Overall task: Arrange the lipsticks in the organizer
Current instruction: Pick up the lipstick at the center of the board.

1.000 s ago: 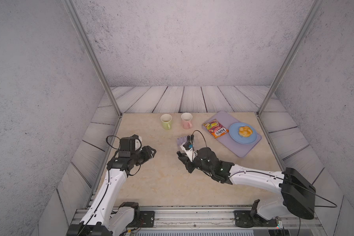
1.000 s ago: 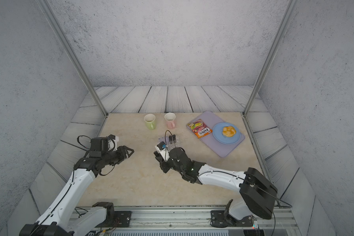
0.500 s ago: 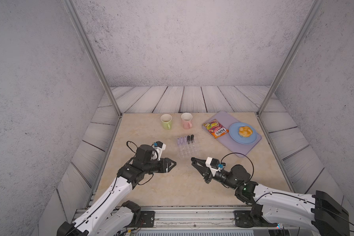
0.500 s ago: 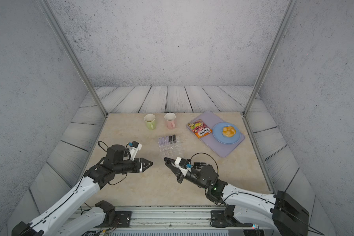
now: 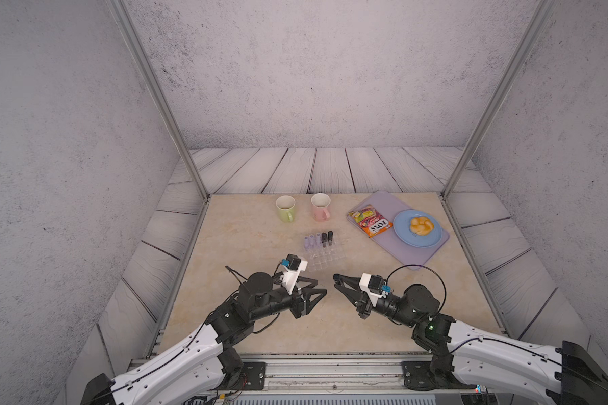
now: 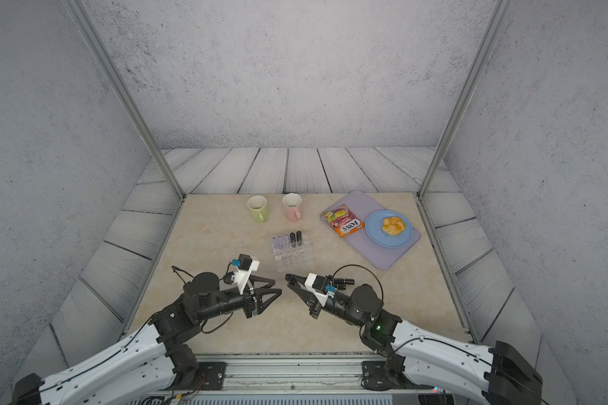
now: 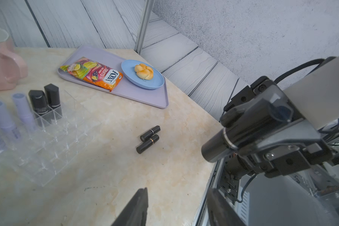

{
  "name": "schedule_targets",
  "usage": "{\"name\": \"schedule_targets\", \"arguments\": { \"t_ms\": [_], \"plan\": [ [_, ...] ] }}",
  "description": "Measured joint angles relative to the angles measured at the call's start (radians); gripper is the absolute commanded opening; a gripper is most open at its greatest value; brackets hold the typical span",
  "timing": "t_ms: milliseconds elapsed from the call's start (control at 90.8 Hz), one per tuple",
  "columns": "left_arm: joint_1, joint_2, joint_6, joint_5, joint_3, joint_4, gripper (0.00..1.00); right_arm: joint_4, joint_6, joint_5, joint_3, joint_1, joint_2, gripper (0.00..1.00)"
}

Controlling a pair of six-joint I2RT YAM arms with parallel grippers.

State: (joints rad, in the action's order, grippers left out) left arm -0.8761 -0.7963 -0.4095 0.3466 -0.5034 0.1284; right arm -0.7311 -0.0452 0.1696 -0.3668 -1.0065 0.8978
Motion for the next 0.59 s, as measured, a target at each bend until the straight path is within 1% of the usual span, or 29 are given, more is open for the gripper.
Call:
{"name": "schedule_targets", "arguments": {
  "t_ms": [77, 198, 330, 495, 594],
  "plan": [
    [-0.045, -0.063, 0.037, -0.011, -0.014, 0.041, 0.53, -0.053, 0.065, -0.018, 0.0, 0.0, 0.034, 0.05],
    [-0.09, -0.111, 0.079, -0.015, -0.028, 0.08, 0.51, -0.15, 0.188, -0.045, 0.002, 0.008, 0.079, 0.05],
    [-0.093, -0.127, 0.106, -0.033, -0.048, 0.109, 0.46, -0.283, 0.314, -0.06, 0.016, 0.01, 0.146, 0.05],
    [-0.093, -0.126, 0.139, -0.075, -0.072, 0.106, 0.44, -0.433, 0.413, -0.076, 0.051, 0.01, 0.218, 0.06],
    [-0.093, -0.127, 0.166, -0.093, -0.093, 0.093, 0.38, -0.488, 0.454, -0.076, 0.053, 0.011, 0.239, 0.06]
  ]
}}
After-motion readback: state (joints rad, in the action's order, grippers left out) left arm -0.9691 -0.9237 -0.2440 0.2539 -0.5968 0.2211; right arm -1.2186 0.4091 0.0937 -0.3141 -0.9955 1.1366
